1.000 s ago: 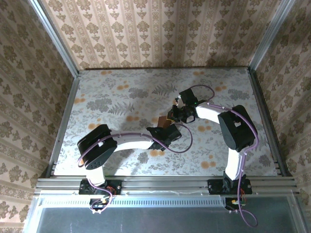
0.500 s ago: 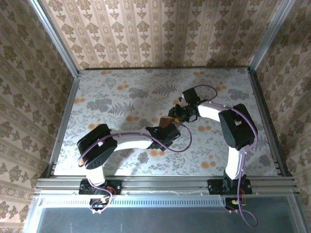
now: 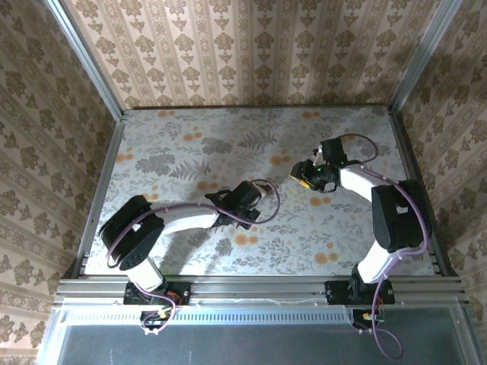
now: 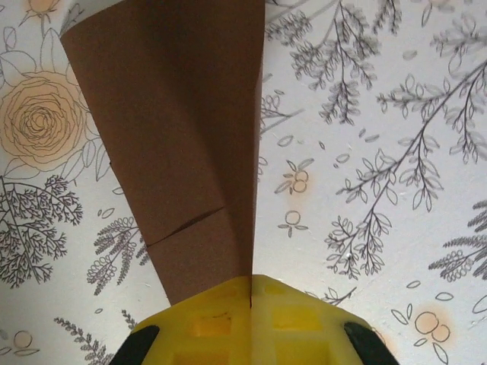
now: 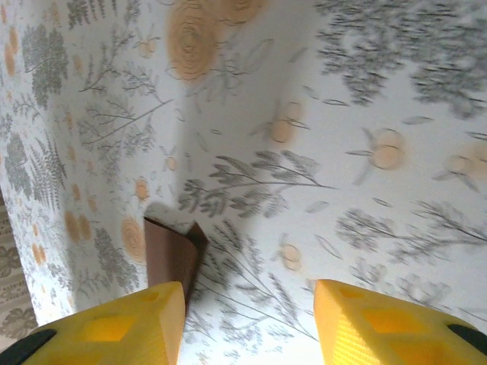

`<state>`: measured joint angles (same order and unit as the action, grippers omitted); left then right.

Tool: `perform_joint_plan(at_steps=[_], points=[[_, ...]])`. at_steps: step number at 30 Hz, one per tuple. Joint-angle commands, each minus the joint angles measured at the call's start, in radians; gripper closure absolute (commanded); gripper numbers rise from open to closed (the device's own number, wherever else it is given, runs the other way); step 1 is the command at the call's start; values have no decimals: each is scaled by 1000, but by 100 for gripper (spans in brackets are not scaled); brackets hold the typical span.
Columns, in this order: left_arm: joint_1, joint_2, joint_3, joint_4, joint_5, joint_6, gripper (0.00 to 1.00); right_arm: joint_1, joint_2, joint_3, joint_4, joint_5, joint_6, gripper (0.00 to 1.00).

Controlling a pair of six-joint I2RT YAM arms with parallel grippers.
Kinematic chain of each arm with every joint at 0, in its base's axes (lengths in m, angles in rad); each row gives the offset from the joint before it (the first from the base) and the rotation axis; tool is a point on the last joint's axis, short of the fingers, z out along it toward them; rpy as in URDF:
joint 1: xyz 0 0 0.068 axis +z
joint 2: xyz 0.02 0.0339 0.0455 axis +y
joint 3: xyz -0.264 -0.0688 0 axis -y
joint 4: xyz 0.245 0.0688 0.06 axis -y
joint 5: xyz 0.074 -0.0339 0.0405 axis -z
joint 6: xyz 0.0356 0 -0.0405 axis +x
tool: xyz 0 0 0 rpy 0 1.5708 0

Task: Fold a paper plane with a square sheet of paper (fold left side to right side)

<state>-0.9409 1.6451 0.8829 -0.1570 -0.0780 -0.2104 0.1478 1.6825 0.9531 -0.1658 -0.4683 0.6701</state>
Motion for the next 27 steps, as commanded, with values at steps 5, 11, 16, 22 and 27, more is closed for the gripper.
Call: perform_joint_plan(at_steps=[5,11,16,22,27], points=[[123,-23,-86,212,353,-193,100,-13,-80,-113,48,-5,-69,47],[174,44,-115,356,501,-307,100,-13,-69,-148,103,-39,-53,46],[210,92,-137,459,573,-387,100,-11,-64,-163,130,-60,-53,46],[257,120,-179,610,644,-494,100,5,-58,-195,189,-83,-32,46],[285,145,-223,755,689,-584,100,47,-27,-197,241,-87,-7,46]])
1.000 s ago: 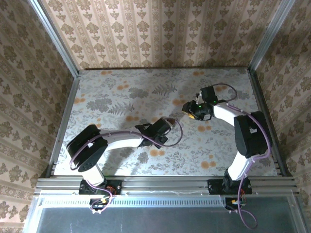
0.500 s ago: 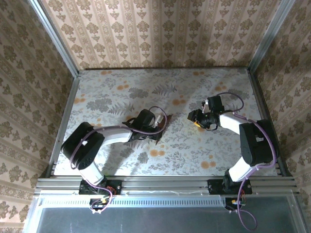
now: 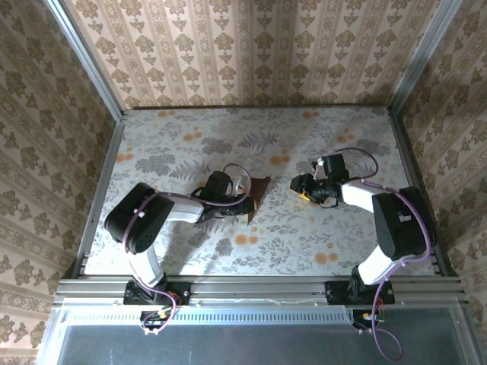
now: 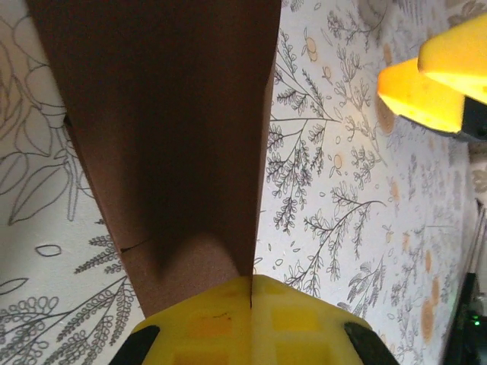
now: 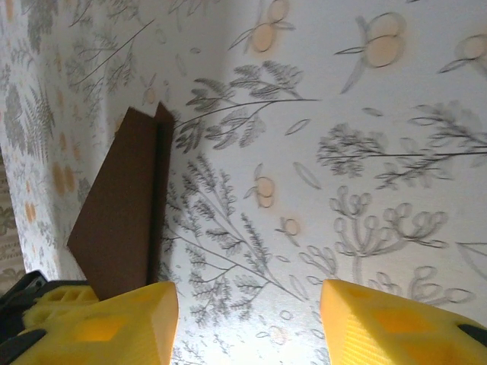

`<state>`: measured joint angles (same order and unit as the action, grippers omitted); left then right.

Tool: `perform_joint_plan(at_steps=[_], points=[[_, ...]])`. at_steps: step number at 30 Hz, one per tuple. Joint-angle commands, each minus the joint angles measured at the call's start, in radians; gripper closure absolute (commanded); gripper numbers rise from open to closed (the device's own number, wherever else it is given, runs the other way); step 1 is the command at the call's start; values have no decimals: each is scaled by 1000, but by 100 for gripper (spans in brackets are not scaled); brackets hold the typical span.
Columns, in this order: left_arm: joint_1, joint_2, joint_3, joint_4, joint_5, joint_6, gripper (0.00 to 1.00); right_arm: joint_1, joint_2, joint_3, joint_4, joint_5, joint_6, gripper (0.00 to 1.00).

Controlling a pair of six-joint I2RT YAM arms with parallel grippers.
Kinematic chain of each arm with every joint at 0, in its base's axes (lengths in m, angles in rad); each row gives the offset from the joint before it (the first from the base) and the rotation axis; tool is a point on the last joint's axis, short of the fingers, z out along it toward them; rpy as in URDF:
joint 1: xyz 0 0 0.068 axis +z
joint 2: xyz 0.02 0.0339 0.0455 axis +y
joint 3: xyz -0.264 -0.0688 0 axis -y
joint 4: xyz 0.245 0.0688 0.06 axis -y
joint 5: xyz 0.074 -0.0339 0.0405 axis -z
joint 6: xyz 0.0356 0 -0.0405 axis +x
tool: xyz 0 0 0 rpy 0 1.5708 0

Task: Fold a paper plane with a square sheet of paper (fold left side to right side)

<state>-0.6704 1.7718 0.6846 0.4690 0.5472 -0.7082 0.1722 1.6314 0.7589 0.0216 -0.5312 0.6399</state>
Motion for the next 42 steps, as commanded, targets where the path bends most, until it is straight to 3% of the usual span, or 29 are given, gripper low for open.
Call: perform_joint_plan(at_steps=[1,9,18,29,42], points=[[19,23,-31,153,70,-99,100,31,29,-2,65,-26,31,46],[55,105,-80,370,141,-240,100,107,69,46,109,2,68,47],[74,142,-109,514,165,-310,100,178,129,113,152,19,98,47],[84,186,-118,619,178,-385,100,208,192,190,159,43,116,49],[86,216,-101,626,189,-403,100,217,244,216,184,45,134,51]])
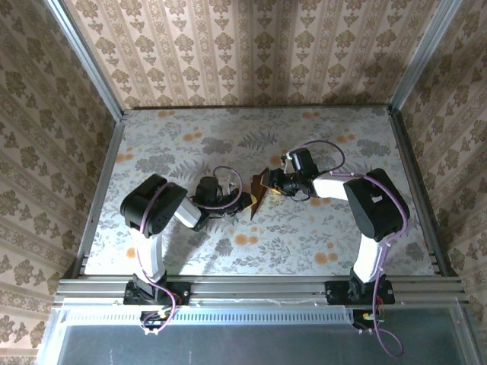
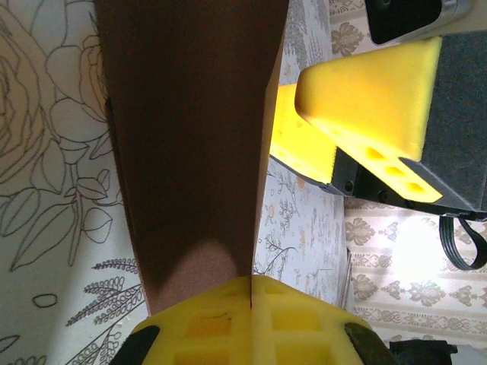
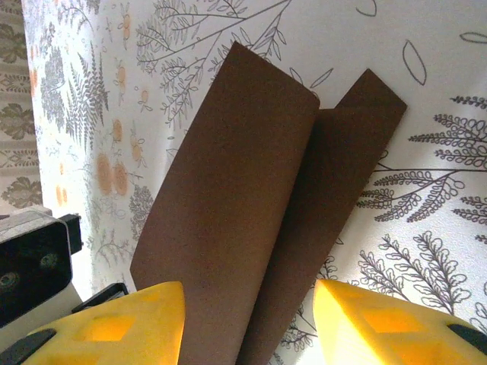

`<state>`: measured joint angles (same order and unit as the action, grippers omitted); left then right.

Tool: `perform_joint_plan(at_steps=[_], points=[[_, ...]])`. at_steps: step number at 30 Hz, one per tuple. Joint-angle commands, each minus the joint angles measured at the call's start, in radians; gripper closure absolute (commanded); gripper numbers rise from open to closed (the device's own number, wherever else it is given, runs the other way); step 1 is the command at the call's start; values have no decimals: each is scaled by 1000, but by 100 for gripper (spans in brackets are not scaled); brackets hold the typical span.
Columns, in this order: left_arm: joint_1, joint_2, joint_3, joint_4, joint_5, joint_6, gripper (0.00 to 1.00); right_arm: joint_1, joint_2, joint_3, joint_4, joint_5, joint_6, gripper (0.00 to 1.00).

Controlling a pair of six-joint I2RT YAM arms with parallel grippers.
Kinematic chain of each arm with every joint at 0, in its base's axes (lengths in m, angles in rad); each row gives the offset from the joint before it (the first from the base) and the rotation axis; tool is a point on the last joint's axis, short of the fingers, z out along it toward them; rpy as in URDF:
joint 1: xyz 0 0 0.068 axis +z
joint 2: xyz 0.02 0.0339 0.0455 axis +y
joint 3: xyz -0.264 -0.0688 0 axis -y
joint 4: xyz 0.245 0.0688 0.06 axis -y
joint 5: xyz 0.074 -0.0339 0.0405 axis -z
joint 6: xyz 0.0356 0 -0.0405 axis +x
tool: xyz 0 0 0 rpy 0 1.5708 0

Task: Fold a paper plane with a square sheet of paper (fold left side to right side)

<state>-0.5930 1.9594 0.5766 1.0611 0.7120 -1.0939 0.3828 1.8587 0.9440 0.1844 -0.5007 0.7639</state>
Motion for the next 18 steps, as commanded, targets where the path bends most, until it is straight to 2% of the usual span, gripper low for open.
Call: perform_joint_plan(at_steps=[1,18], points=[[9,31,9,37,25,-21,100,8,17,33,21,13,11,51],[9,50,19,54,35,-36,100,17,53,56,18,14,14,52]])
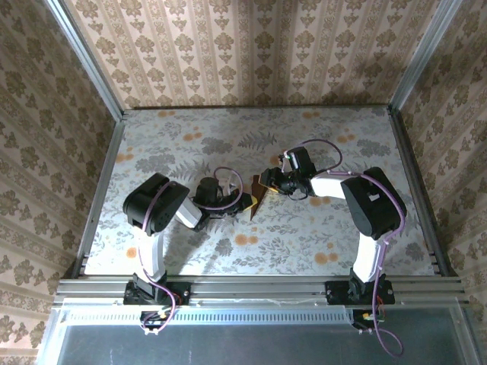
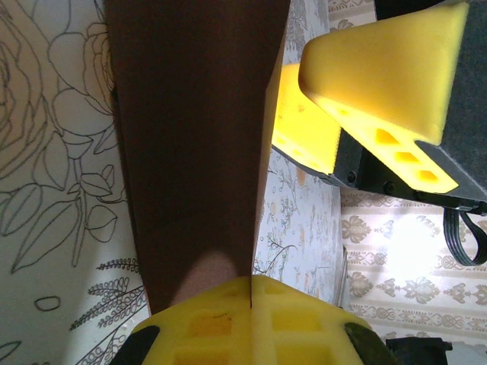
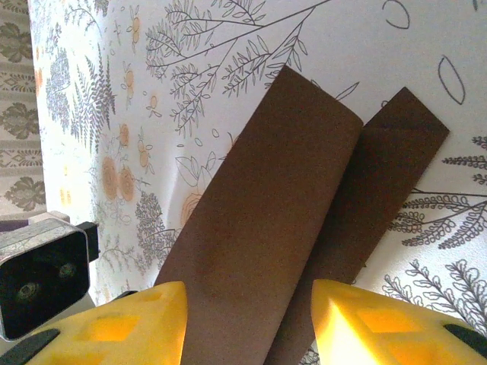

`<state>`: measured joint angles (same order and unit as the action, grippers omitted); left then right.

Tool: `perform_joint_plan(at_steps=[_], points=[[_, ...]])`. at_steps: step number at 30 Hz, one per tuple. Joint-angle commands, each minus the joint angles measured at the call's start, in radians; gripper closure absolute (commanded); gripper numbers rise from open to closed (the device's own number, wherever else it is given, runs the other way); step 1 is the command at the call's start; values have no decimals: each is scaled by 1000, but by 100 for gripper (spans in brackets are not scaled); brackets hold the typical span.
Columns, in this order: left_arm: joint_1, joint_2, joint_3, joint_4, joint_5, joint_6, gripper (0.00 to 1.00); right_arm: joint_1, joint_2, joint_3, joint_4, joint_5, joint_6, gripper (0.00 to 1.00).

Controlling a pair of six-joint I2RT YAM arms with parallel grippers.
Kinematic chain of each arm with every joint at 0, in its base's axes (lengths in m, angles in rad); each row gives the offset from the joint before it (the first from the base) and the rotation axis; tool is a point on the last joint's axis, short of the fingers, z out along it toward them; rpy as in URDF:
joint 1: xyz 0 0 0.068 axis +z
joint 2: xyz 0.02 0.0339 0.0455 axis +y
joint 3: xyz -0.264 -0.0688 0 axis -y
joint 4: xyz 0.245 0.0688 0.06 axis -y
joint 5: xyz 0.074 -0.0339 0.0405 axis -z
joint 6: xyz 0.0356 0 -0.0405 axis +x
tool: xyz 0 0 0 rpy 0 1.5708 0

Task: Fold a paper plane with a square sheet of paper (fold left side to right side)

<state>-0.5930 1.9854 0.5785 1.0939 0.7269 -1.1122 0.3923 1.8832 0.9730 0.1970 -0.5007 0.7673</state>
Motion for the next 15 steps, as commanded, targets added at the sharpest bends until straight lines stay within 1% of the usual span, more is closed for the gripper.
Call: perform_joint_plan(at_steps=[1,8,15], points=[[9,25,18,23,19,-17,100,8,31,28,6,14,10,52],[9,35,22,28,22,-23,100,16,56,42,-23,32,-1,53],[8,35,25,23,16,-22,95,27,99,76,-119,74,-48,55]])
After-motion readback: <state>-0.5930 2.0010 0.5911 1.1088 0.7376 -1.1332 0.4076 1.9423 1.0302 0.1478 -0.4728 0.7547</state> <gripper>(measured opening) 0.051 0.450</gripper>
